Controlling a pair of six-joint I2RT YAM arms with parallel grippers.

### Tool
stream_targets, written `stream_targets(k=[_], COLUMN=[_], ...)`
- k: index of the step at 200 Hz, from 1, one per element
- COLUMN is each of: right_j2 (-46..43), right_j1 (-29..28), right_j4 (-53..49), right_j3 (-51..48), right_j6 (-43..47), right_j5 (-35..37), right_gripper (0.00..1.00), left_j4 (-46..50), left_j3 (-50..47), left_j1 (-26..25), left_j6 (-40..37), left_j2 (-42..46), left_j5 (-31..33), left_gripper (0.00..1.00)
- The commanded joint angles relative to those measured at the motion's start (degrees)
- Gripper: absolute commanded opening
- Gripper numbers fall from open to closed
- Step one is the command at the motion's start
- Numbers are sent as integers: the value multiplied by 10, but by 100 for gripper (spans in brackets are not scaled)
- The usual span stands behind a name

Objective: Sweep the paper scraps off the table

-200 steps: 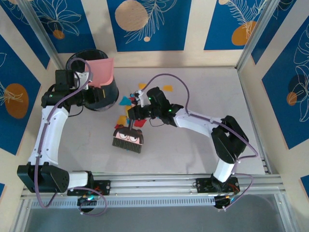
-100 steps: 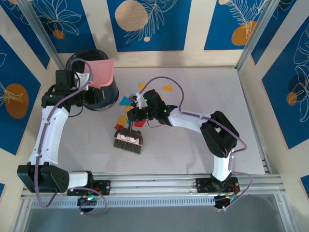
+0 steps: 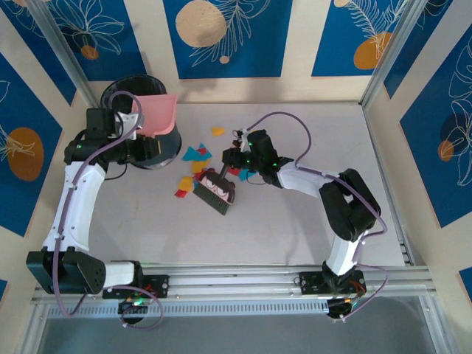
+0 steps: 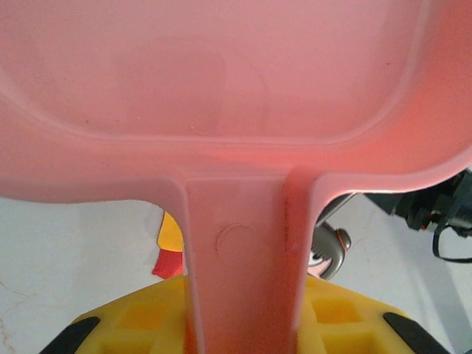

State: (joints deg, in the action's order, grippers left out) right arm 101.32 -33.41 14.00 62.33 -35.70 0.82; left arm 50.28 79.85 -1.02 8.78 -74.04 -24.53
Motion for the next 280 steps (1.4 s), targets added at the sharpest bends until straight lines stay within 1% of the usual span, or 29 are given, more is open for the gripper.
stream_targets(k=[1, 38, 58, 81, 127, 153, 171, 202, 234, 258, 280], right_j2=[-26, -64, -88, -122, -198, -232, -254, -298, -330, -326, -293], right_j1=[21, 54, 76, 95, 104, 104, 106, 117, 141, 161, 171], right_j4=[-1, -3, -2, -10, -65, -111, -104, -69, -42, -17, -7], right_j3=[-30, -79, -111, -148, -200, -208, -216, -216, -207, -194, -167], right_j6=[1, -18, -35, -45, -52, -62, -49, -30, -50, -68, -83], right_j5=[72, 120, 136, 173, 282, 337, 324, 233, 149, 113, 112], right_gripper=[0, 0, 0, 0, 0, 0, 0, 0, 0, 0, 0], left_j4=[12, 15, 20, 28, 51, 71, 73, 74, 96, 98, 99], left_j3=[-1, -1, 2, 7, 24, 39, 42, 42, 48, 39, 29], left_j1=[-12, -32, -56, -81, -137, -168, -178, -184, -192, -197, -200], left_j6=[-17, -28, -40, -50, -76, -88, -88, -94, -95, -96, -96], left_j2=[-2, -6, -9, -18, -45, -67, -74, -86, -111, -114, -115], left_j5=[-20, -23, -18, -10, 28, 59, 79, 94, 133, 157, 160], left_gripper=[0, 0, 0, 0, 0, 0, 0, 0, 0, 0, 0])
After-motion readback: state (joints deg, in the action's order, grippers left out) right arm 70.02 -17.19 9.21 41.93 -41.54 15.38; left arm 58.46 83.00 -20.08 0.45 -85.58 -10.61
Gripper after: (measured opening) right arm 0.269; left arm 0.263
